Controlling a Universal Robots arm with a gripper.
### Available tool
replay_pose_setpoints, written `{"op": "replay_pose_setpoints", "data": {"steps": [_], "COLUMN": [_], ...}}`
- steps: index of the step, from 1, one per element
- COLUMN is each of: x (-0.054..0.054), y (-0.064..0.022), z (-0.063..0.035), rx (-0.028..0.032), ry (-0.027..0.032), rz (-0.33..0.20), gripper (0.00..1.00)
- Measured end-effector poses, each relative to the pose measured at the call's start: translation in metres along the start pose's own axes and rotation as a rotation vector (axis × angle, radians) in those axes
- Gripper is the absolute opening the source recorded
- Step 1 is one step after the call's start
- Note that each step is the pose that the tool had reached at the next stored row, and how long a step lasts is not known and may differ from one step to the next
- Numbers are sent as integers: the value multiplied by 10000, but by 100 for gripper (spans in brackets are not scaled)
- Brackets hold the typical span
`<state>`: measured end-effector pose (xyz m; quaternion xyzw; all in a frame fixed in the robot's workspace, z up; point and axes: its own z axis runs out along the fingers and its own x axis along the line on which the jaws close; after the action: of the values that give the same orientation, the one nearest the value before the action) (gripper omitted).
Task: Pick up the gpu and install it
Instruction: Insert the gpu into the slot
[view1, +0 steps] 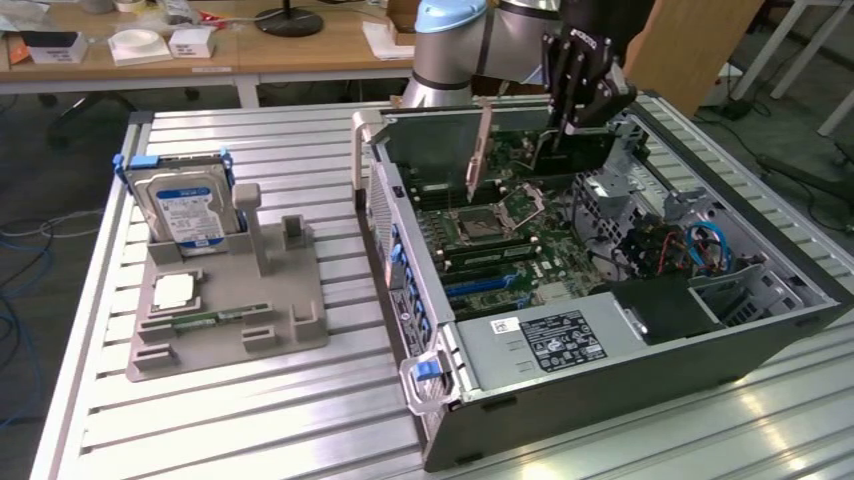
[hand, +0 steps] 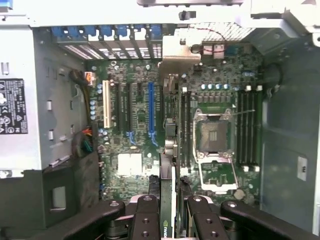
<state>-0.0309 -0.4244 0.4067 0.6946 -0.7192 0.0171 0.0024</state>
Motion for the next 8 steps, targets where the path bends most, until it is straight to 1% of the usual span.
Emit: {"op": "replay_pose_setpoints", "data": {"steps": [1, 2, 8], "x": [1, 3, 74], "y": [0, 0, 0], "z": [1, 2, 6], "rx": [1, -3, -6], "ry": [45, 57, 61], "rz": [-1, -2, -2], "gripper": [26, 26, 26]}}
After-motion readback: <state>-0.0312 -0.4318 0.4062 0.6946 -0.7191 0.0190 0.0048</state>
